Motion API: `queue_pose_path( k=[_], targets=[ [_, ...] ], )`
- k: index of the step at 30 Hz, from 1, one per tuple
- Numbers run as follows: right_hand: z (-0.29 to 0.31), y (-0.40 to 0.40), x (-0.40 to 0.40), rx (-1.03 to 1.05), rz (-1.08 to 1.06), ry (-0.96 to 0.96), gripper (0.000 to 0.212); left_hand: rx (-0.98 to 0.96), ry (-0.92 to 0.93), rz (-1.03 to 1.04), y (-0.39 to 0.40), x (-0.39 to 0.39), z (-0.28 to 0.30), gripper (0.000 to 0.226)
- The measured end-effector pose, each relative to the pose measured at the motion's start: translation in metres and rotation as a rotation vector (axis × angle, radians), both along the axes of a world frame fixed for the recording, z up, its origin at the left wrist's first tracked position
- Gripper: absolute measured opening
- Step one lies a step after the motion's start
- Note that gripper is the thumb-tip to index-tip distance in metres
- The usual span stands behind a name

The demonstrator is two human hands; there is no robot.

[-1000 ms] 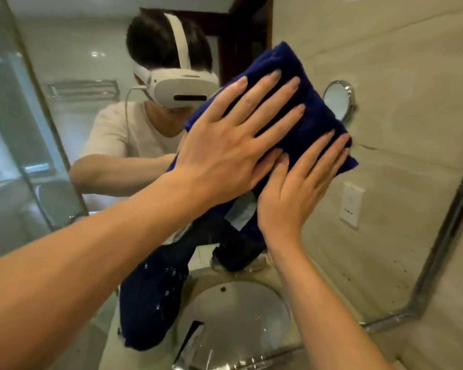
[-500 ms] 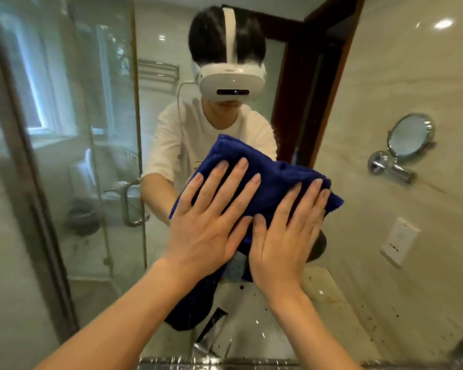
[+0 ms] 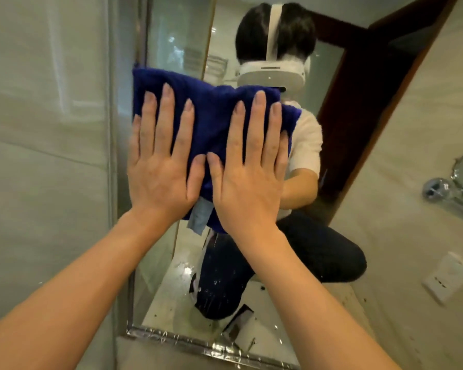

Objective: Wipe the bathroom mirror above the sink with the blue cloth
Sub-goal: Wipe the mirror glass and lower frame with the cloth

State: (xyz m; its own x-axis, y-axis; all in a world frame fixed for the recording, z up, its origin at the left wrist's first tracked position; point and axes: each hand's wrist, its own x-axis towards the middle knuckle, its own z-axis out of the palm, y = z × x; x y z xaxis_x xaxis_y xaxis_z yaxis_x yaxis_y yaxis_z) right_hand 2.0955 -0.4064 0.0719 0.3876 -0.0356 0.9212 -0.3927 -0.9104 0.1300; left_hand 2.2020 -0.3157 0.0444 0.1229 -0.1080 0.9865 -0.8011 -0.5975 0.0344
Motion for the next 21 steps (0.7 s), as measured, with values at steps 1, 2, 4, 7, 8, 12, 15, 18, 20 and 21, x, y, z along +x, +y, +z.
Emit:
queue_pose_path(
  k=[1, 2, 4, 7, 8, 12, 15, 18, 20, 21],
  targets=[
    [-0.015, -0.003, -0.003, -0.007, -0.006, 0.009, 0.067, 0.004, 0.018, -0.012, -0.001, -0.002, -0.016, 0.062],
    [-0.033, -0.006, -0.007, -0.019, -0.015, 0.035, 0.068, 0.017, 0.044, -0.025, -0.002, -0.006, -0.036, 0.063],
    [-0.072, -0.013, -0.017, -0.04, -0.047, 0.114, 0.071, 0.061, 0.105, -0.048, -0.004, -0.017, -0.081, 0.064],
    [-0.12, -0.026, -0.037, -0.064, -0.117, 0.206, 0.077, 0.091, 0.223, -0.088, -0.017, -0.043, -0.134, 0.066],
    [-0.127, -0.032, -0.044, -0.09, -0.124, 0.228, 0.078, 0.078, 0.263, -0.094, -0.024, -0.052, -0.143, 0.066],
    [-0.116, -0.054, -0.071, -0.17, -0.117, 0.261, 0.074, 0.019, 0.376, -0.115, -0.047, -0.079, -0.135, 0.074],
    [-0.101, -0.078, -0.097, -0.108, -0.174, 0.207, 0.073, 0.059, 0.302, -0.16, -0.069, -0.1, -0.108, 0.073],
    [-0.081, -0.116, -0.138, -0.038, -0.276, 0.124, 0.073, 0.16, 0.196, -0.248, -0.105, -0.135, -0.067, 0.07],
    [-0.072, -0.131, -0.163, 0.063, -0.337, 0.071, 0.072, 0.239, 0.131, -0.293, -0.124, -0.158, -0.047, 0.072],
    [-0.07, -0.134, -0.169, 0.119, -0.357, 0.051, 0.072, 0.263, 0.124, -0.306, -0.129, -0.165, -0.042, 0.074]
  ],
)
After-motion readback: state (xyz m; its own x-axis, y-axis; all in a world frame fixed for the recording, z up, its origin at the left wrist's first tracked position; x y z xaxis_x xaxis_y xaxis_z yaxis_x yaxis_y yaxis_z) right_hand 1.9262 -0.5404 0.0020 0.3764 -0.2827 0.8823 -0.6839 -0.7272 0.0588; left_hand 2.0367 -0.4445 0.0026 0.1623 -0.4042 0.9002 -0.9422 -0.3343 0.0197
